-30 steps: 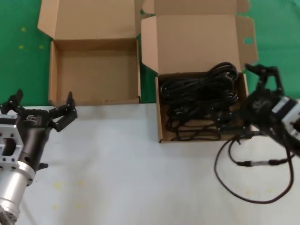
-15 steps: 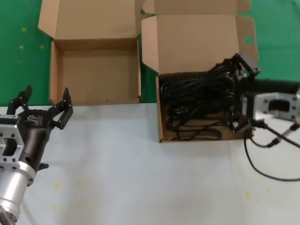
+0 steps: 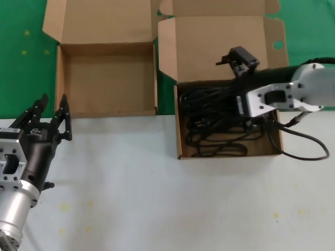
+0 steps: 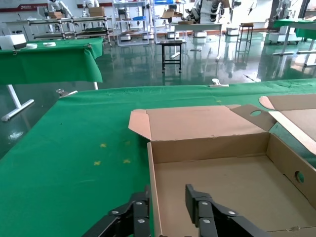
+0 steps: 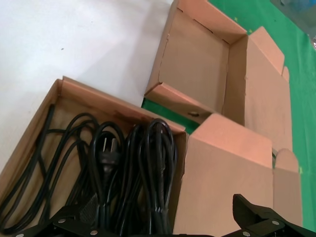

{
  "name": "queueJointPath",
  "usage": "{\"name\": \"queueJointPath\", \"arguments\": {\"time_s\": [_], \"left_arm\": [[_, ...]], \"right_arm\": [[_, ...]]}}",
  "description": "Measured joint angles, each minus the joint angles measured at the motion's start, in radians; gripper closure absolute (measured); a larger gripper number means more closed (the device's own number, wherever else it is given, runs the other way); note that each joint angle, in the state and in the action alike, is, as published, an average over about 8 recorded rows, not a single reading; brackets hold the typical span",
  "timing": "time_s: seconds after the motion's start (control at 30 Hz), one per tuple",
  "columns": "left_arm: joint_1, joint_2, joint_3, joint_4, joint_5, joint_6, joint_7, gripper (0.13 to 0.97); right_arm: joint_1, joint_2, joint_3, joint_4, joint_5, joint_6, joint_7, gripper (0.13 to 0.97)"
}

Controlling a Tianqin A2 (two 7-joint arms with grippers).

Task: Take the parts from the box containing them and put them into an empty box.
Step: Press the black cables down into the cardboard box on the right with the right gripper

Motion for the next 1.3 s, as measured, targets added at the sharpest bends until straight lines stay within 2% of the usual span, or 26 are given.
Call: {"name": "queueJointPath", "arguments": {"time_s": [0.17, 0.47, 0.67, 0.8, 1.07, 1.1, 1.3], "left_arm": [[0.0, 0.0, 0.0, 0.0, 0.0, 0.0, 0.0, 0.808], [0.0, 0.0, 0.0, 0.0, 0.0, 0.0, 0.0, 0.913], [0.0, 0.0, 0.0, 0.0, 0.0, 0.0, 0.0, 0.923], [0.0, 0.0, 0.0, 0.0, 0.0, 0.0, 0.0, 0.942], [0.0, 0.0, 0.0, 0.0, 0.0, 0.0, 0.0, 0.953], [0.0, 0.0, 0.0, 0.0, 0.0, 0.0, 0.0, 0.953], [0.0, 0.0, 0.0, 0.0, 0.0, 0.0, 0.0, 0.953]], "right_arm": [[0.007, -0.073, 0.027, -0.067, -0.023, -0.027, -0.052, 0.137], [0.006, -0.152, 0.068, -0.152, -0.049, -0.049, -0.121, 0.187], [0.001, -0.176, 0.092, -0.175, -0.06, -0.063, -0.145, 0.262], [-0.001, -0.186, 0.105, -0.185, -0.068, -0.074, -0.155, 0.262], [-0.003, -0.201, 0.126, -0.199, -0.081, -0.088, -0.167, 0.427], [-0.004, -0.203, 0.128, -0.201, -0.082, -0.089, -0.169, 0.427], [-0.003, -0.214, 0.138, -0.21, -0.093, -0.097, -0.17, 0.588]]}}
